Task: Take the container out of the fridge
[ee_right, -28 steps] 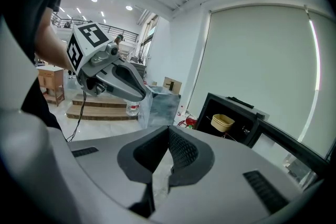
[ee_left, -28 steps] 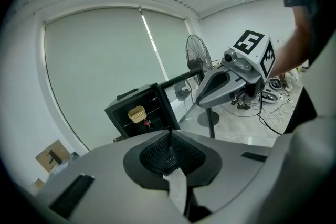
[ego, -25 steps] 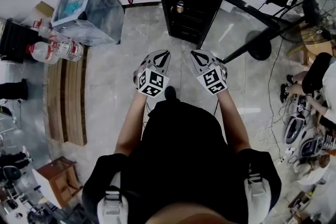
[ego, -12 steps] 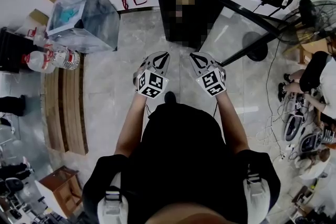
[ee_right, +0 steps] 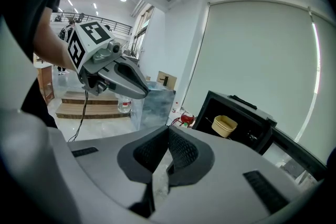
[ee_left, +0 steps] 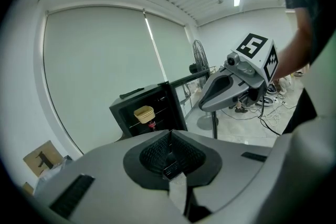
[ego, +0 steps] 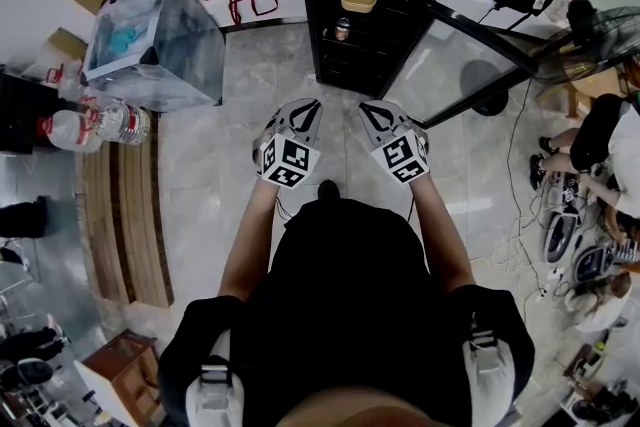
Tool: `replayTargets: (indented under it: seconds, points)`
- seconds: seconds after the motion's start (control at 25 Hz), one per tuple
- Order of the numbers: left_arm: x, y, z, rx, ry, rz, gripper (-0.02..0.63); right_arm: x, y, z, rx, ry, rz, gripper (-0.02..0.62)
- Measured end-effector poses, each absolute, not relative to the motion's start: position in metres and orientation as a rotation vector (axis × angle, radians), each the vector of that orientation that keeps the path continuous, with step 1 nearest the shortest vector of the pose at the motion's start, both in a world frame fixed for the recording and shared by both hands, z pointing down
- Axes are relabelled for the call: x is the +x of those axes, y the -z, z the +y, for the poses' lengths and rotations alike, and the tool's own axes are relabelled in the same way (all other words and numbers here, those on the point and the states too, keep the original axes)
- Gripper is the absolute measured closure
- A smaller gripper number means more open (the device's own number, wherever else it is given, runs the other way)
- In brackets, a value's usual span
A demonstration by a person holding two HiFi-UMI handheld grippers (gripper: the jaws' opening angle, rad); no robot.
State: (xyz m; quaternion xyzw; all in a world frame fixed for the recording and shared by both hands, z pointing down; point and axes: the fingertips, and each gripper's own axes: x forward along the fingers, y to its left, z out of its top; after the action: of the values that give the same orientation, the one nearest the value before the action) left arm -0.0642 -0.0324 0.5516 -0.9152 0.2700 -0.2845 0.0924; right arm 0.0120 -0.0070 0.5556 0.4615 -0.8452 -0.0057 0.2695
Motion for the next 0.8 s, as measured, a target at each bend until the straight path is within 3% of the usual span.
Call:
replayTargets:
  seconds: [0.8]
  points:
    - [-0.073, -0.570, -0.069, -2.746, 0.890, 0.779, 0.577, 0.014, -0.577, -0.043, 1.265, -0.045, -2.260, 0.597]
